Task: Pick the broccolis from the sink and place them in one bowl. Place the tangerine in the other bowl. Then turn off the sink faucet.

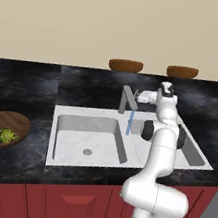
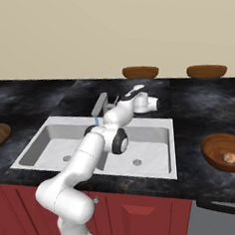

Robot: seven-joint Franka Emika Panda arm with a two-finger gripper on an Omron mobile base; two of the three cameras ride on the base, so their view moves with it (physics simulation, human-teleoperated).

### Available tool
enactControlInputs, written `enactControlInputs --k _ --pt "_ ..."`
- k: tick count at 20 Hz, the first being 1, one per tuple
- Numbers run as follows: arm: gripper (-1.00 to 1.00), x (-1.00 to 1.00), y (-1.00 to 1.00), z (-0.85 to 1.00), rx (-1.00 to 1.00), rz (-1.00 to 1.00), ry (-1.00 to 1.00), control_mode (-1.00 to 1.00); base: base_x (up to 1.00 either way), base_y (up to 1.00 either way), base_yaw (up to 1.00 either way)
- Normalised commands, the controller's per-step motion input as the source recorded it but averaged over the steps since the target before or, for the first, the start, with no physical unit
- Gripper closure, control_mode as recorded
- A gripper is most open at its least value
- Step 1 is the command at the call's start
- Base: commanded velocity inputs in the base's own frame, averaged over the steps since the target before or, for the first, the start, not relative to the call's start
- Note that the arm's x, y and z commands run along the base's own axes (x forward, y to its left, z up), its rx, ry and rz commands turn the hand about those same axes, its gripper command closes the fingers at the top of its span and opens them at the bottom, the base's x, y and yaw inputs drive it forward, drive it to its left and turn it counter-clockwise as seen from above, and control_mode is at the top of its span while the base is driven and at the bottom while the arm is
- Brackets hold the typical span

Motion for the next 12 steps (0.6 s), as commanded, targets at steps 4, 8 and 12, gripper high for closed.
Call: enactControlInputs --k 4,8,12 --pt "-1.00 0.02 0.40 0.18 0.00 0.00 0.04 -1.00 0.00 0.00 0.00" --pt "-1.00 0.00 0.46 0.47 0.00 0.00 0.05 -1.00 0.00 0.00 0.00" --pt "-1.00 0.00 0.54 0.48 0.00 0.00 0.00 -1.00 0.00 0.00 0.00"
